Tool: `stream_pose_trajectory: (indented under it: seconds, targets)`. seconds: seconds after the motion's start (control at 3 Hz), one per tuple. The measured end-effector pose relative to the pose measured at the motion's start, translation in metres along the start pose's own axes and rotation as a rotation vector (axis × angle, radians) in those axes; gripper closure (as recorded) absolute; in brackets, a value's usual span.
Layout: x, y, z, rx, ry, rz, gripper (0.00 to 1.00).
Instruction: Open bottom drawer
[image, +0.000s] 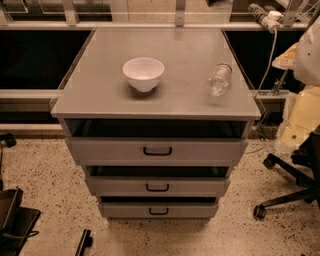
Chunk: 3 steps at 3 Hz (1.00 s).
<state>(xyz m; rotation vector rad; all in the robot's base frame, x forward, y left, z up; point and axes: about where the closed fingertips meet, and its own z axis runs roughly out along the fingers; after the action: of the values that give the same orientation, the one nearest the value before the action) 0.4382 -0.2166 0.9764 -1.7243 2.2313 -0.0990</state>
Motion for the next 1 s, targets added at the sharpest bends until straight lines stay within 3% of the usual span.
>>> stream_pose_trajectory:
  seconds: [0.33,0.67,1.0]
  targets:
    - [0.0,0.0,0.0,0.0,0.0,0.0,0.0]
    - [0.005,0.003,0.018,0.009,-0.067,0.008,0.0]
    - [0.02,0.035,0.109,-0.103,-0.238,0.016,0.0]
